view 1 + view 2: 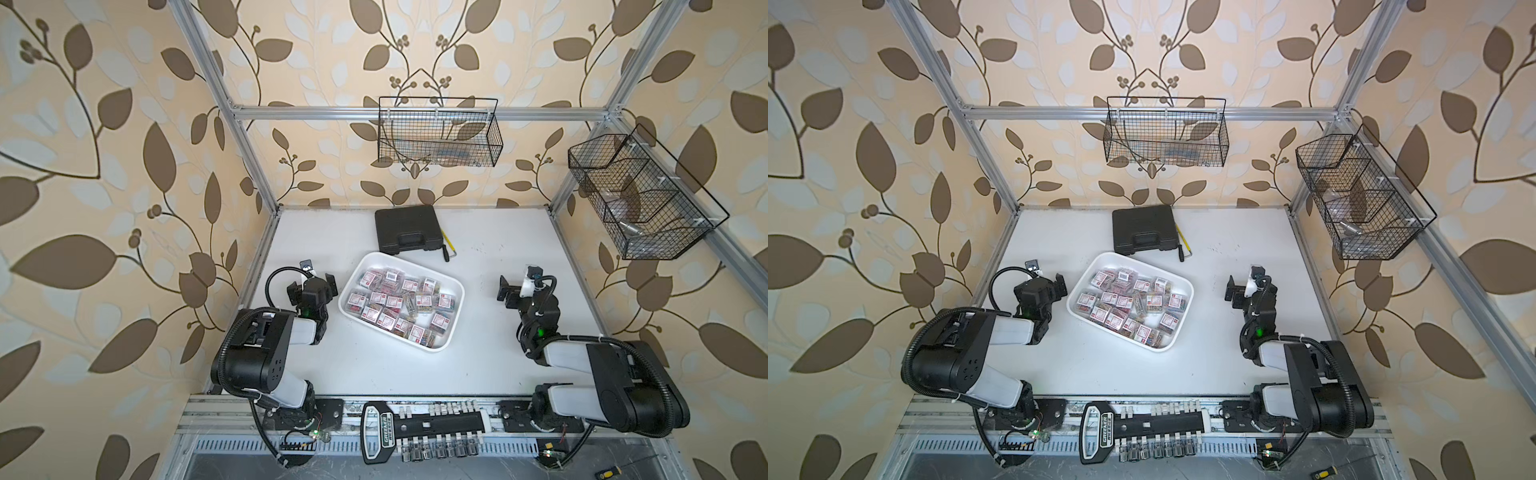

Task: Take the paper clips out of the storage box
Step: Adjust the storage box at the center of the board.

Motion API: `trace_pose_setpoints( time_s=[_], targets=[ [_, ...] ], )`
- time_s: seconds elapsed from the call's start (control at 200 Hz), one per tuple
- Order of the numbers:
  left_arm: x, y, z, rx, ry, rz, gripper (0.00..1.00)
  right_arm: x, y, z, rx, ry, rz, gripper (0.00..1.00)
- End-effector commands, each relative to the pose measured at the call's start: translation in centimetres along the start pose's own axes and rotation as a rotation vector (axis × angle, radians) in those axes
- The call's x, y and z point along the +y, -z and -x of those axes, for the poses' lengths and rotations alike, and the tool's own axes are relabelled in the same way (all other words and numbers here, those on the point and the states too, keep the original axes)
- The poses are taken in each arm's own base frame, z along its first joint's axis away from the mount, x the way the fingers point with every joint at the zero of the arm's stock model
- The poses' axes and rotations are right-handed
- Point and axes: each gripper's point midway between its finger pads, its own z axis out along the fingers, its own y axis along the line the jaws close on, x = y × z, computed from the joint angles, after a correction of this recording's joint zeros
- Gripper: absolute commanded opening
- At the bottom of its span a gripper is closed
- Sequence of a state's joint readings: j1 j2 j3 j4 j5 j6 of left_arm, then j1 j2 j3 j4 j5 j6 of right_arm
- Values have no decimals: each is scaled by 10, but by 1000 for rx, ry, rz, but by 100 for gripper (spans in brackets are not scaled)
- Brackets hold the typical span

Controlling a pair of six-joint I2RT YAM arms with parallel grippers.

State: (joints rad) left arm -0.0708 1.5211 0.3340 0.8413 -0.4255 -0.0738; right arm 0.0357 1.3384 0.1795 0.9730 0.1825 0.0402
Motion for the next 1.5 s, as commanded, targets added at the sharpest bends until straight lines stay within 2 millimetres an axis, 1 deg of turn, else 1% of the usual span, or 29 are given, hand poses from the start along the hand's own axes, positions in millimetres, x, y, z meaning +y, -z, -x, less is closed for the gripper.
trace_pose_setpoints(
  time_s=[0.0,0.335,0.55,0.82,0.9,0.935,0.98,1.02,1.055,1.065,1.12,1.15,1.175,1.22,1.27,1.28,1.305,1.335,1.375,1.41,1.459,1.494],
  targets=[
    [-1,0,10,-15,-7,-7,99,4,-1,7,-26,20,21,100],
    [-2,0,10,-15,-7,-14,99,5,-1,7,-24,19,28,100],
    [-2,1,11,-17,-5,-18,99,9,2,8,-37,39,21,100],
    [-2,0,11,-14,-5,-15,99,7,2,7,-37,34,19,100],
    [-1,0,11,-17,-3,-10,99,0,-1,14,-22,18,-23,100],
    [1,1,12,-25,2,-2,99,-7,-3,17,8,15,-72,100],
    [7,3,18,-49,17,33,99,-8,-7,29,38,22,-97,100],
    [9,8,17,-43,27,33,99,-6,-8,41,55,37,-117,100],
    [8,9,15,-42,23,23,99,-7,-3,50,50,46,-161,100],
    [7,12,22,-62,29,13,99,-8,-2,52,49,47,-179,100],
    [5,15,33,-82,7,20,99,-12,12,67,20,20,-272,100],
    [6,18,38,-73,-7,50,99,-15,19,76,3,-21,-316,100],
    [6,21,43,-60,-21,68,99,-17,27,84,-6,-87,-359,100],
    [4,27,52,-52,-42,89,99,-19,35,89,17,-209,-389,100],
    [5,33,62,-53,-14,119,99,-9,39,89,93,-318,-326,100],
    [4,34,65,-54,-1,118,99,-8,39,88,104,-321,-316,100],
    [3,36,68,-42,29,111,99,3,40,88,148,-306,-249,100],
    [0,39,72,-24,47,89,99,9,42,87,155,-327,-223,100],
    [-8,44,78,-2,60,37,99,10,47,80,172,-380,-213,100],
    [-13,50,79,33,86,4,99,12,51,75,188,-421,-180,100],
    [-18,60,82,103,132,-34,99,24,57,78,177,-449,-75,100],
    [-23,68,86,123,125,-70,99,31,62,78,181,-459,-22,100]
  ],
)
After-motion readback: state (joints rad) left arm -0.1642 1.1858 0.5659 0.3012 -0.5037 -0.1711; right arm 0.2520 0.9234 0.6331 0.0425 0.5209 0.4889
